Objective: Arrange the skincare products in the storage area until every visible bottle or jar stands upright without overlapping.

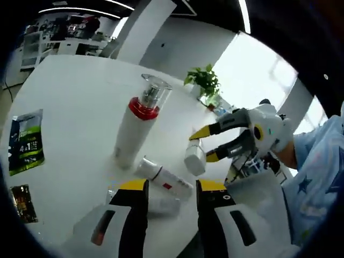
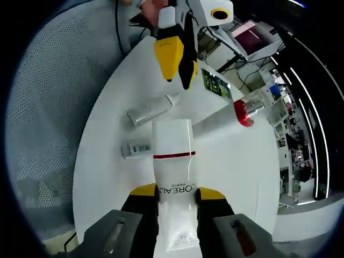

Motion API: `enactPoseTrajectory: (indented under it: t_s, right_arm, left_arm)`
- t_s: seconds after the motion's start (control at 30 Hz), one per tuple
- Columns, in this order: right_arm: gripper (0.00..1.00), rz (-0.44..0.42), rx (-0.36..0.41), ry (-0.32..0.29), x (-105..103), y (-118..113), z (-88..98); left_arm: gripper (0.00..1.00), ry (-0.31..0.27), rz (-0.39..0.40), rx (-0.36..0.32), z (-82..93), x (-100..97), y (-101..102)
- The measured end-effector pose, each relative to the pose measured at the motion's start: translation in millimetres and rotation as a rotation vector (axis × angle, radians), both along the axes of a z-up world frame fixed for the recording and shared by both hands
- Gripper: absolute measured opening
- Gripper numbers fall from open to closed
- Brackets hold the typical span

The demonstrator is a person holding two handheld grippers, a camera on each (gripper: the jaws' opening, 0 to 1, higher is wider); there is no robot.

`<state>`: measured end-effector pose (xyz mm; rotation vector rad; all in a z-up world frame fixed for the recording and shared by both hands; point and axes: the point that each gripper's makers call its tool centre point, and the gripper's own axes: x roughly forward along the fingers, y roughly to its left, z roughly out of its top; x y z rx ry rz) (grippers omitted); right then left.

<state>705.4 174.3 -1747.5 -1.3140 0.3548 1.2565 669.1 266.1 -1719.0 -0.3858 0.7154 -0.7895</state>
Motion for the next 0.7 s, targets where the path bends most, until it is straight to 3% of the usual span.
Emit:
enactPoseTrajectory:
  t_s: [0.13,0.47,0.57,0.7]
  right_arm:
    - [0.21,0.011,0.031,-0.009,-12.8,9.1,3.8]
    - [0.22,0.048,0.066,-0.037,-33.6,26.1,7.1]
    - [0.22,0.062,0.079,-0.045,-38.0,32.5,10.2]
    - [0.22,0.078,0.09,-0.05,-43.0,37.6,12.3]
  left_arm:
    - [0.32,0.025,-0.001,-0.085,6.5,-0.8,-9.4]
    - [0.33,0.092,-0.01,-0.16,11.3,-3.6,-33.3]
    - [0.32,0.121,0.008,-0.149,6.2,-4.0,-38.0]
    - [0.31,0.144,-0.005,-0.086,-2.7,-6.2,-40.7]
